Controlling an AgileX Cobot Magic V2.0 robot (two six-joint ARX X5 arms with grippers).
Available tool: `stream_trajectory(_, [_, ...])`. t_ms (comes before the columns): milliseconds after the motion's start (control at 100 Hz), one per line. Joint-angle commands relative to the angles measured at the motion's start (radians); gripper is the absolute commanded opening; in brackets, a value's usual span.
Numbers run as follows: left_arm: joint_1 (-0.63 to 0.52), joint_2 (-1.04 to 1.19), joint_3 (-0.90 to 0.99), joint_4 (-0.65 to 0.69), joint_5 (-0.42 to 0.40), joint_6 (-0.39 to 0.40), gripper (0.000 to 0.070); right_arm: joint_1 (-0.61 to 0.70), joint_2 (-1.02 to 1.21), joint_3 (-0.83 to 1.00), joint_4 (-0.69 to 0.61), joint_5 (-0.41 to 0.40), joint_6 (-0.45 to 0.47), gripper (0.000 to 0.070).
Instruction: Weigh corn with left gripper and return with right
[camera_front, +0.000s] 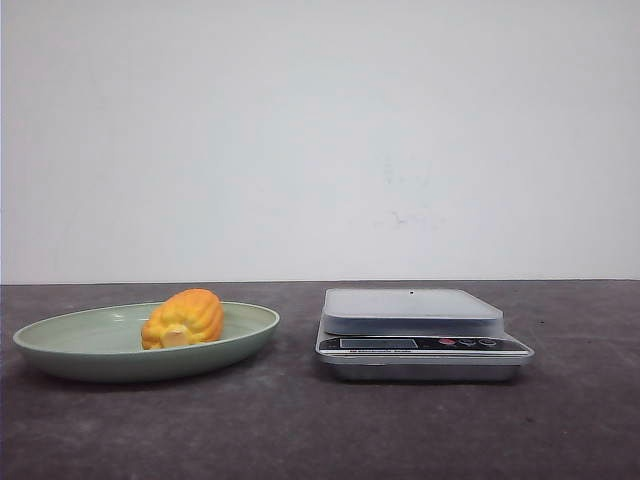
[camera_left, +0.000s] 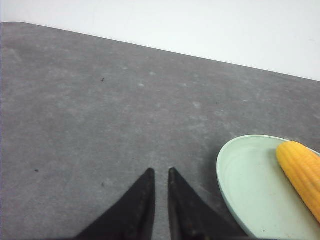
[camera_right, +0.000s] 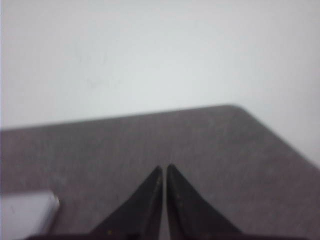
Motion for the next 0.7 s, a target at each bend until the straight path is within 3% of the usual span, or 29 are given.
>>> stream_trajectory(0, [0.001,-0.001,-0.015,-0.003,0.001,0.006,0.0000,-0.003,-0.008,-0.070,0.044,-0.007,-0.018,0.0007])
stream_trajectory(160, [0.001,-0.001,-0.015,-0.003,0.001,0.006,0.0000,-0.003,-0.008,-0.174,0.046,-0.040,-0.011,0.0007])
stream_trajectory(220, [0.001,-0.001,-0.015,-0.003,0.001,0.006,0.0000,-0.003,-0.008,-0.173,0.003,-0.039,-0.014,0.0007])
stream_trajectory(690, [0.001,-0.001,-0.015,-0.003,0.001,0.006,0.0000,-0.003,-0.008,-0.173,0.030,-0.065,-0.027,0.0007])
